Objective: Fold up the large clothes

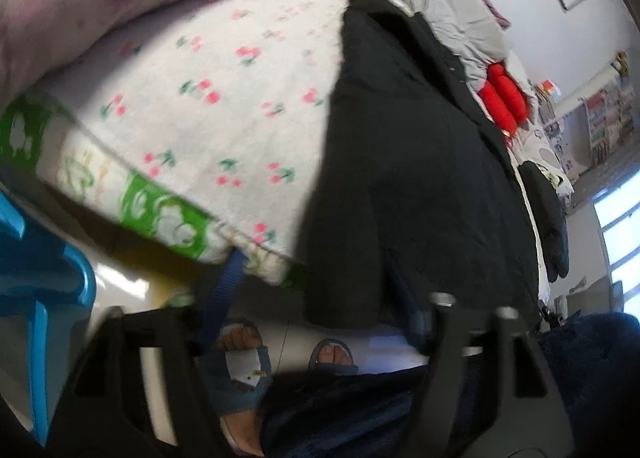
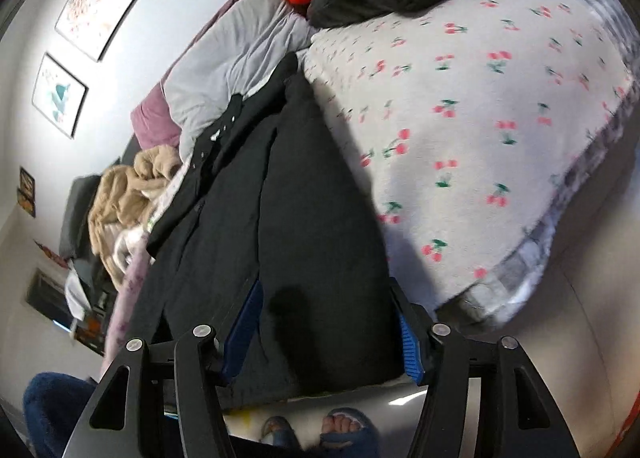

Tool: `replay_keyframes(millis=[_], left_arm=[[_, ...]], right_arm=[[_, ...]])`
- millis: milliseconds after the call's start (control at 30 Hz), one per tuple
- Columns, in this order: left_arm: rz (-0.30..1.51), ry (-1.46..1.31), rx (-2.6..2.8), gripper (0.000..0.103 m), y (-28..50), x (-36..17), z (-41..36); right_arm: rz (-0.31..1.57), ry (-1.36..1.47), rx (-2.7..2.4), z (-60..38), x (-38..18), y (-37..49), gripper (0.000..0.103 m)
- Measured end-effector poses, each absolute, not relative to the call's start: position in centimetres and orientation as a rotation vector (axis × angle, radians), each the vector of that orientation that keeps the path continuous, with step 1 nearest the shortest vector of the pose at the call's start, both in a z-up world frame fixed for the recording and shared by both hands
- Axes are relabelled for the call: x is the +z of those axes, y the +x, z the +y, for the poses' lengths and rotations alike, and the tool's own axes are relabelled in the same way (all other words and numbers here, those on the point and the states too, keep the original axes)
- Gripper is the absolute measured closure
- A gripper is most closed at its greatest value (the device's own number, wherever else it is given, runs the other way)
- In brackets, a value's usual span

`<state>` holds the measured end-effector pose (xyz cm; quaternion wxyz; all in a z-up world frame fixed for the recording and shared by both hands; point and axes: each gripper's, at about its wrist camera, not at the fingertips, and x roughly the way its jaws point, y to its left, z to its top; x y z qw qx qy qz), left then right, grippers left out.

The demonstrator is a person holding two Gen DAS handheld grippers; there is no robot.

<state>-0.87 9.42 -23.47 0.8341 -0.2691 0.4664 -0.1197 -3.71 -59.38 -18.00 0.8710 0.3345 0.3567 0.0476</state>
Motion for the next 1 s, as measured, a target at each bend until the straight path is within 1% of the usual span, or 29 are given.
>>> replay_keyframes(millis=[33,100,167,233,267,300,333,367,400,433,467,500,567,667,733,767,800,833,867,900,933,967,1000], left_arm=[[0.988,-0.560,-0.263,0.080,-0.8,-23.2,9.2],[0.991,-0.546,-0.236,0.080,-0.8,-22.6,8.8],[0.975,-0.516,-0.239,0.079,-0.4,-22.4,8.4],[1.000,-0.542,-0.242,0.075,0.3,-23.0,8.4],[1.009,-0.576,-0.251,0.071,0.5,-23.3,8.5],[1.010,-0.609,-0.260,0.070,0.7,-23.5,8.7],[1.010,-0.619,-0.263,0.070,0.8,-23.6,8.7],[1.007,-0.617,-0.267,0.070,0.9,-23.5,8.7],[1.003,-0.606,-0.267,0.072,0.8,-23.5,8.6],[0.995,-0.587,-0.263,0.076,0.7,-23.3,8.5],[0.990,-0.565,-0.250,0.084,0.6,-23.0,8.3],[0.991,-0.562,-0.242,0.087,0.4,-22.8,8.3],[0.979,-0.584,-0.238,0.088,-0.1,-22.1,8.7],[0.965,-0.583,-0.245,0.088,-0.4,-21.1,8.7],[0.966,-0.589,-0.251,0.088,-0.1,-21.0,8.7],[0.974,-0.610,-0.256,0.082,0.3,-21.2,8.7],[0.984,-0.639,-0.262,0.075,0.6,-21.6,8.8],[0.993,-0.663,-0.271,0.072,0.9,-21.9,8.8],[1.003,-0.675,-0.278,0.070,1.2,-22.5,8.8],[1.010,-0.668,-0.275,0.072,1.4,-22.7,8.6],[1.010,-0.655,-0.270,0.077,1.4,-22.7,8.6],[0.995,-0.624,-0.249,0.090,1.1,-22.2,8.5],[0.987,-0.607,-0.241,0.092,0.9,-21.9,8.5]], right_arm=[[0.734,0.700,0.107,-59.3,-17.6,-3.7,0.086],[0.690,0.710,0.148,-59.3,-16.5,-3.9,0.087],[0.709,0.678,0.155,-58.6,-16.1,-3.4,0.086],[0.766,0.664,0.110,-58.5,-17.1,-2.4,0.080],[0.787,0.669,0.100,-58.4,-17.6,-2.2,0.078],[0.788,0.697,0.110,-58.5,-18.1,-2.0,0.073],[0.769,0.730,0.121,-58.7,-18.4,-2.2,0.070],[0.756,0.752,0.129,-58.7,-18.5,-2.3,0.068],[0.752,0.758,0.130,-58.7,-18.6,-2.2,0.067],[0.754,0.754,0.128,-58.6,-18.7,-2.2,0.067],[0.761,0.743,0.126,-58.5,-18.7,-2.1,0.067],[0.770,0.727,0.126,-58.4,-18.6,-2.0,0.071],[0.761,0.706,0.142,-58.3,-17.8,-2.2,0.085],[0.702,0.738,0.183,-58.5,-16.4,-2.9,0.086],[0.713,0.771,0.188,-58.6,-16.8,-2.6,0.083],[0.726,0.775,0.178,-58.5,-17.1,-2.3,0.082],[0.762,0.775,0.142,-58.4,-17.9,-1.9,0.075],[0.784,0.784,0.126,-58.4,-18.6,-1.6,0.072],[0.777,0.802,0.136,-58.3,-19.0,-1.5,0.072],[0.767,0.810,0.140,-58.2,-19.1,-1.6,0.072],[0.763,0.809,0.143,-58.0,-19.2,-1.6,0.074],[0.766,0.797,0.140,-57.8,-19.0,-1.7,0.077],[0.766,0.791,0.144,-57.7,-18.7,-1.8,0.089]])
